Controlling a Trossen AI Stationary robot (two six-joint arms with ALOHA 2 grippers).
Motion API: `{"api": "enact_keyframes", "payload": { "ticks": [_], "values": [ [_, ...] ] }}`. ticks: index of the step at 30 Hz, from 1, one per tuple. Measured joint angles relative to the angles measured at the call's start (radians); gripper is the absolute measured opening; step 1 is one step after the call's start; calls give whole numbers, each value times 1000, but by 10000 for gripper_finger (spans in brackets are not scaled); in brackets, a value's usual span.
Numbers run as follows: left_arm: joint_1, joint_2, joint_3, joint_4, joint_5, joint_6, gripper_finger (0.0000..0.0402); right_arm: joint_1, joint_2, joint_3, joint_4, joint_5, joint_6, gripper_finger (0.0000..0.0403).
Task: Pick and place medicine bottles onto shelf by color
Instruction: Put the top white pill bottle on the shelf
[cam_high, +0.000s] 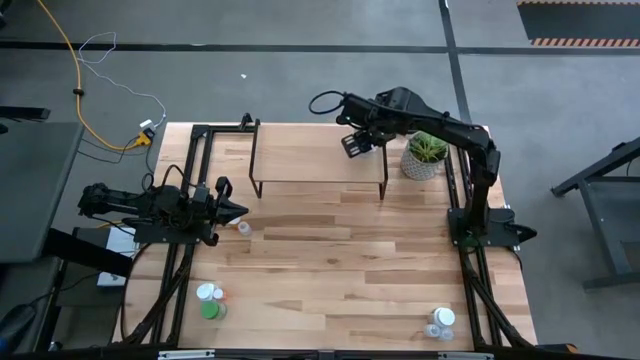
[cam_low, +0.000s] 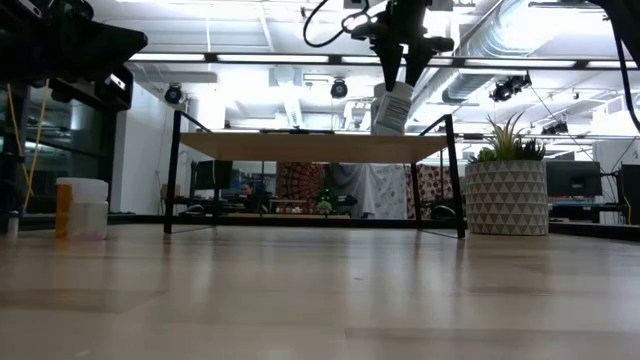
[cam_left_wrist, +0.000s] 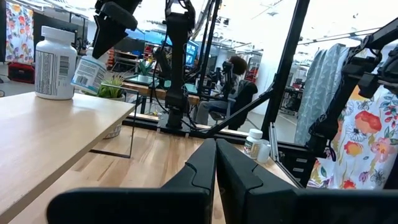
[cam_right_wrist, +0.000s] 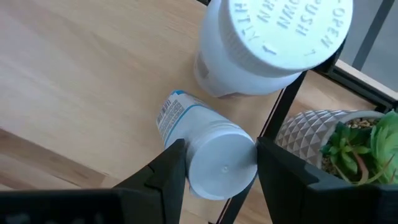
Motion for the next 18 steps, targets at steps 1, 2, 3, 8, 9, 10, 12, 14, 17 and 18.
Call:
{"api": "enact_keyframes", "payload": {
  "ticks": [1,2,3,8,9,10,12,14,17,18],
  "values": [
    [0,0,0,0,0,0,3,0,0,0,0,-6,-2,155],
    [0,0,0,0,0,0,3,0,0,0,0,-11,-2,155],
    [0,0,0,0,0,0,3,0,0,0,0,-16,-3,155],
    [0,0,0,0,2,-4,3,0,0,0,0,-43,-28,155],
    [0,0,0,0,2,-9,3,0,0,0,0,-44,-29,155],
    [0,0,0,0,2,-18,3,0,0,0,0,-44,-30,155],
    [0,0,0,0,2,-27,3,0,0,-1,0,-43,-40,155],
    [0,0,0,-1,2,-26,3,0,0,-1,0,-41,-46,155],
    [0,0,0,-1,2,-27,3,-6,0,-1,0,-40,-47,155],
    [0,0,0,-1,3,-27,3,-7,-1,-1,0,-39,-48,155]
  ]
}}
